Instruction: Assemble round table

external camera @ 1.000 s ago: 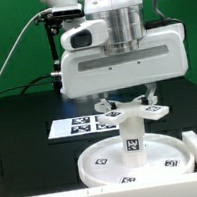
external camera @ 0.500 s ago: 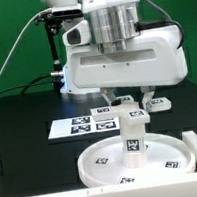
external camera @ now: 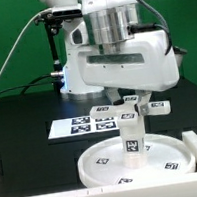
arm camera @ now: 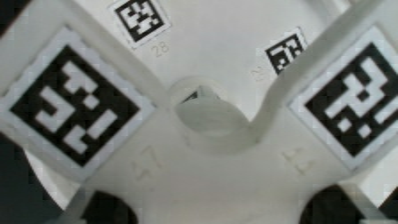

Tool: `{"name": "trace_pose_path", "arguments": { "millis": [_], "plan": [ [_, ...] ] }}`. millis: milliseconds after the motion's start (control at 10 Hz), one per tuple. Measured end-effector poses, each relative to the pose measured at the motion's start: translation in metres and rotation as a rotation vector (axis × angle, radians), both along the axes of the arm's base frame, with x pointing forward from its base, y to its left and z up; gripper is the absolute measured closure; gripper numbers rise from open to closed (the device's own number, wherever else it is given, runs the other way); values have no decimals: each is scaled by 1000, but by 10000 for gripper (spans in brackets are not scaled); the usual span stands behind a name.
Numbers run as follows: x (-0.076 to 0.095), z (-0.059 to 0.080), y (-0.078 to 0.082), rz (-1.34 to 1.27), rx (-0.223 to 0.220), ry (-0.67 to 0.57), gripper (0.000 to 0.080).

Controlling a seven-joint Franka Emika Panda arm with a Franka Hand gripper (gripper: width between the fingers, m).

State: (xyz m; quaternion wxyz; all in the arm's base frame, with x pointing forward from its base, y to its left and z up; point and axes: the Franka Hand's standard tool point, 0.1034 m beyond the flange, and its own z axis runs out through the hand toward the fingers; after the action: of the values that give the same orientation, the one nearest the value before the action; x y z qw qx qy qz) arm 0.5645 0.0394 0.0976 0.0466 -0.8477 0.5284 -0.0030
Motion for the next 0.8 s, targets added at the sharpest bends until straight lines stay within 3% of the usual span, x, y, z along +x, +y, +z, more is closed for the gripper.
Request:
{"name": "trace_pose_path", "arguments": {
  "millis": [400, 800],
  "plan": [
    [1, 1, 0, -339, 19, 17, 357],
    [0, 0, 0, -487, 25, 13, 357]
  ]
}}
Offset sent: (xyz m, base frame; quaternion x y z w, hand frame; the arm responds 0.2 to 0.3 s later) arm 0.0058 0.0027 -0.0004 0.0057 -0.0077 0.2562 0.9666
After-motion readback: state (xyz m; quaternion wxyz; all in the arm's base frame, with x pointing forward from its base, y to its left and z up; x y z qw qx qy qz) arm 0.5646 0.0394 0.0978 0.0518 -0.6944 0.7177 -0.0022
